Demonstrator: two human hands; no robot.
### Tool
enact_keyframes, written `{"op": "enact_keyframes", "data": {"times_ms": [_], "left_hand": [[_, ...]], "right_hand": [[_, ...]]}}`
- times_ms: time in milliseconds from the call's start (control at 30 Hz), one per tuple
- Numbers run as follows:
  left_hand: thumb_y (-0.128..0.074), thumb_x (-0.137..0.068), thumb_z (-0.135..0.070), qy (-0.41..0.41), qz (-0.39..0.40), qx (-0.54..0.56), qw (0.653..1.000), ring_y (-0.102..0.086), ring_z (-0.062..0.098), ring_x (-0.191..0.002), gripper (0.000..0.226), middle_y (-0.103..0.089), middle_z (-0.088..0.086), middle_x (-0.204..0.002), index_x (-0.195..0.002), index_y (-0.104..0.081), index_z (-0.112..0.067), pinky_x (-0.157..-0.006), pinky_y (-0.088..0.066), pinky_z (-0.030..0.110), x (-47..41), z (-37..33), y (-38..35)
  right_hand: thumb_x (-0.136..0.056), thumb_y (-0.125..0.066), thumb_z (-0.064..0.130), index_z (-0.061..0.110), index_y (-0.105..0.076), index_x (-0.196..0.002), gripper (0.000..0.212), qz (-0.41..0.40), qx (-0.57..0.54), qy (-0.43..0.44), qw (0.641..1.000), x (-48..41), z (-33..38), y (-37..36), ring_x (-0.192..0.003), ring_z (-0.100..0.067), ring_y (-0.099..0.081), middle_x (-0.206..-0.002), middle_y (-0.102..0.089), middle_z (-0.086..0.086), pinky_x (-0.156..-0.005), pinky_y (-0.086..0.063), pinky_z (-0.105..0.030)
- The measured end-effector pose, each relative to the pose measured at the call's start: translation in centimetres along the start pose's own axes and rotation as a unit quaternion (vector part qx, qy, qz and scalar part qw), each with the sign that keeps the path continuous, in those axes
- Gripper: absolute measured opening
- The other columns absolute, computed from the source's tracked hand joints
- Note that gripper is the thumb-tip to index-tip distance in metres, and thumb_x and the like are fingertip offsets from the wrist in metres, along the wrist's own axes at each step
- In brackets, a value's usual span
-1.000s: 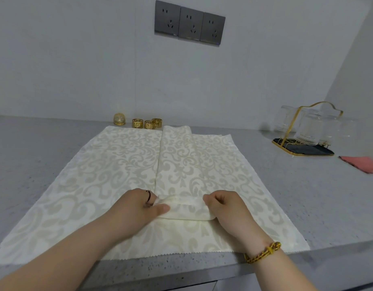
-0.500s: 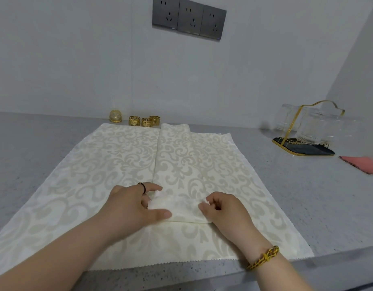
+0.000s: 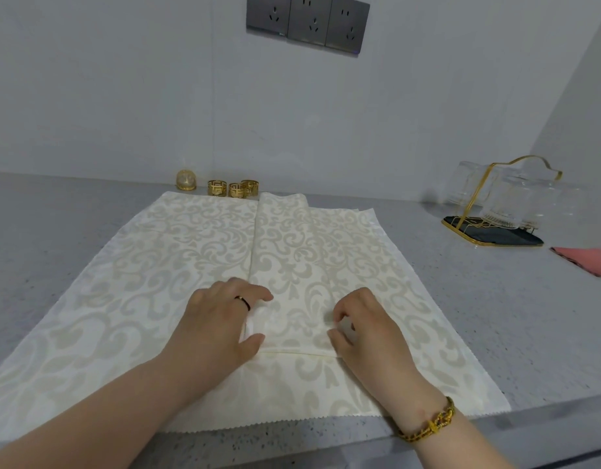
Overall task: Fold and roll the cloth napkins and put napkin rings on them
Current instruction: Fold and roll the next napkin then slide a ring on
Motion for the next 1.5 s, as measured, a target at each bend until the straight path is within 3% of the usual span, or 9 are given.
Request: {"op": "enact_keyframes", "data": {"times_ms": [233, 367, 433, 567, 700, 1000, 1233, 1333, 1500], "left_hand": [[-0.035, -0.075, -0.030, -0.145, 0.060, -0.103, 0.982, -0.062, -0.004, -0.064, 0.039, -0.066, -0.022, -0.065, -0.060, -0.071, -0.033, -0.085, -0.036, 0.015, 0.4, -0.5, -0.5], [-0.033, -0.064, -0.050, -0.100, 0.088, -0.080, 0.988, -0.060, -0.014, -0.063, 0.037, -0.063, -0.031, -0.068, -0.069, -0.069, -0.043, -0.055, -0.043, 0.002, 0.3, 0.5, -0.1], [-0.036, -0.066, -0.044, -0.087, 0.106, -0.048, 0.989, -0.062, -0.008, -0.062, 0.031, -0.064, -0.024, -0.064, -0.071, -0.067, -0.041, -0.048, -0.037, 0.002, 0.0, 0.6, 0.0], [-0.042, -0.093, -0.032, 0.037, 0.100, 0.081, 0.991, -0.055, -0.002, -0.099, 0.032, -0.061, -0.015, -0.111, -0.123, -0.051, -0.039, -0.070, -0.030, -0.002, -1.4, 1.7, 0.0], [-0.050, -0.092, -0.020, 0.170, 0.125, 0.242, 0.947, -0.056, -0.001, -0.071, 0.023, -0.057, -0.014, -0.077, -0.110, -0.054, -0.033, -0.060, -0.038, 0.003, -2.6, 3.4, -0.5], [-0.058, -0.088, -0.024, 0.186, 0.087, 0.282, 0.937, -0.050, -0.003, -0.045, 0.015, -0.051, -0.016, -0.041, -0.085, -0.052, -0.037, -0.052, -0.036, 0.010, -4.1, 4.8, -1.8], [-0.063, -0.081, -0.036, 0.073, -0.001, 0.142, 0.987, -0.049, -0.001, -0.066, 0.024, -0.050, -0.020, -0.058, -0.073, -0.043, -0.046, -0.071, -0.033, 0.005, -4.4, 4.7, -1.2], [-0.049, -0.077, -0.031, -0.047, 0.008, 0.052, 0.997, -0.047, -0.005, -0.083, 0.018, -0.053, -0.035, -0.084, -0.079, -0.061, -0.045, -0.083, -0.022, -0.005, -4.4, 4.0, -1.3], [-0.014, -0.050, -0.065, -0.033, 0.095, 0.053, 0.994, -0.027, -0.022, -0.107, 0.077, -0.027, -0.048, -0.094, -0.117, -0.048, -0.053, -0.081, -0.020, -0.006, -3.1, 3.7, -1.2]], "right_hand": [[-0.074, -0.051, 0.037, 0.021, -0.071, -0.082, 0.027, 0.103, 0.029, 0.129, 0.986, 0.8, -0.4, 1.2, -0.082, -0.004, -0.057, -0.082, -0.069, 0.013, -0.074, -0.041, -0.010], [-0.071, -0.040, 0.054, 0.022, -0.068, -0.105, 0.054, 0.158, 0.019, 0.094, 0.983, 0.7, -0.5, 1.7, -0.102, -0.007, -0.054, -0.106, -0.068, 0.012, -0.089, -0.024, -0.009], [-0.081, -0.047, 0.045, 0.022, -0.067, -0.107, 0.039, 0.163, 0.030, 0.084, 0.983, 0.1, -0.3, 1.9, -0.099, -0.007, -0.053, -0.103, -0.067, 0.009, -0.083, -0.027, -0.006], [-0.088, -0.053, 0.017, 0.025, -0.067, -0.088, 0.016, 0.202, -0.079, -0.034, 0.976, -2.2, -1.0, 1.7, -0.071, -0.002, -0.052, -0.083, -0.063, 0.009, -0.067, -0.039, -0.010], [-0.089, -0.052, 0.012, 0.028, -0.059, -0.076, 0.022, 0.212, -0.190, -0.108, 0.953, -4.2, -2.0, 0.6, -0.071, -0.007, -0.055, -0.076, -0.063, 0.003, -0.070, -0.045, -0.014], [-0.088, -0.054, 0.019, 0.030, -0.042, -0.069, 0.024, 0.141, -0.111, -0.077, 0.981, -4.8, -2.9, -1.3, -0.059, -0.006, -0.042, -0.065, -0.048, 0.009, -0.061, -0.036, -0.018], [-0.084, -0.062, 0.015, 0.030, -0.049, -0.063, 0.029, 0.122, -0.150, -0.064, 0.979, -5.2, -3.5, -1.0, -0.068, -0.003, -0.047, -0.079, -0.051, 0.012, -0.066, -0.038, -0.012], [-0.079, -0.069, 0.020, 0.032, -0.056, -0.070, 0.020, 0.162, -0.179, -0.045, 0.969, -4.9, -3.6, -0.3, -0.072, 0.000, -0.049, -0.084, -0.056, 0.012, -0.067, -0.039, -0.010], [-0.075, -0.072, 0.026, 0.043, -0.048, -0.088, 0.032, 0.251, -0.122, -0.014, 0.960, -4.3, -3.6, -0.1, -0.088, 0.006, -0.043, -0.098, -0.048, 0.020, -0.076, -0.037, -0.008]]}}
Point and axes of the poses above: each hand's wrist, its own x-axis away from the middle knuckle, its own y-axis out of the back of the hand, z = x × y, the point moved 4 cm from there along -x, towards the middle knuckle
